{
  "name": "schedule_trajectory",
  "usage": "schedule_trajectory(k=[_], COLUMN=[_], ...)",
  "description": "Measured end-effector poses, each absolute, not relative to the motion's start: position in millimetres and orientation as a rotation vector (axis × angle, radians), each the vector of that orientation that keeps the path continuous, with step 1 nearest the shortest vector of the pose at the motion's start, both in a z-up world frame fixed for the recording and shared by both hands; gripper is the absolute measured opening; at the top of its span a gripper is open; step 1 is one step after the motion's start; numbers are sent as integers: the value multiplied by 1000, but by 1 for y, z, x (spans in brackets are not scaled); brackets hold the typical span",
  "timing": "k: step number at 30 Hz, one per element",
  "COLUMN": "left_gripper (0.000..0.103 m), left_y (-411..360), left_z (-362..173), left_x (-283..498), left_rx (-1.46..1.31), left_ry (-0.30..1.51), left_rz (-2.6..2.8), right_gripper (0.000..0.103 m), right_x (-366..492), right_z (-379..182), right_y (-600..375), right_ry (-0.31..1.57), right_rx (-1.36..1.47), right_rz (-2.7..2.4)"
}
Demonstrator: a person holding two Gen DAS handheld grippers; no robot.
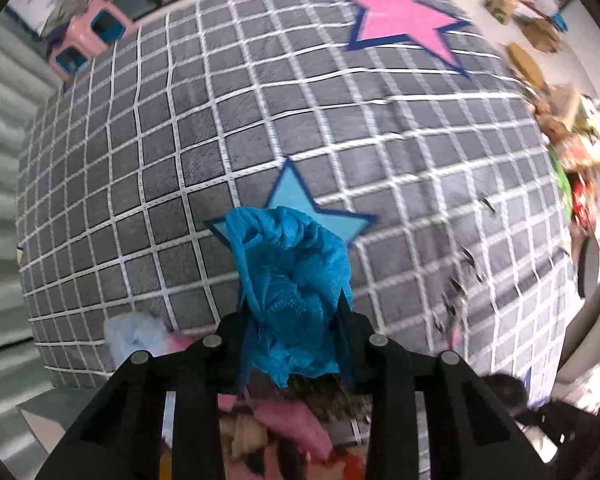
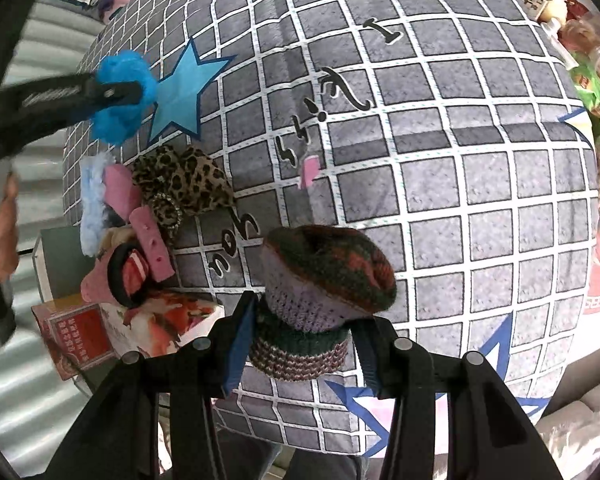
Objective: Organize soft objects
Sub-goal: 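Grasp the blue glove with the left gripper while the right gripper grasps the knit hat, then carry the blue glove and knit hat over the white box with both grippers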
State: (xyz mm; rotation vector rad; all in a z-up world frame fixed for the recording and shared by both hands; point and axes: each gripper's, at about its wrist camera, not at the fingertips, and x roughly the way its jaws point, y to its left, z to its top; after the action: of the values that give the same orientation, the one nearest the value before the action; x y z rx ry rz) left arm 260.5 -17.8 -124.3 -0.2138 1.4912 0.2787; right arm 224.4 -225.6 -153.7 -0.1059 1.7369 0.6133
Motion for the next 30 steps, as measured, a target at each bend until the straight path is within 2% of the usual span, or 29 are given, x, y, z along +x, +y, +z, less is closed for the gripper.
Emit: schedule_trajectory(k=[10,30], left_gripper=[36,37], left_y=[-79,-104], left_z=[-84,-55], left_x=[185,2], left_rx=[-206,-169], left_ry=[1456,1453], left_rz=[143,-61], right_gripper=[48,48], right_x=[200,91], right_z=[-146,-114], right_y=[-226,-218], right_ry=[1726,1715], right_rx=[-132,-218], right_rz=[593,594])
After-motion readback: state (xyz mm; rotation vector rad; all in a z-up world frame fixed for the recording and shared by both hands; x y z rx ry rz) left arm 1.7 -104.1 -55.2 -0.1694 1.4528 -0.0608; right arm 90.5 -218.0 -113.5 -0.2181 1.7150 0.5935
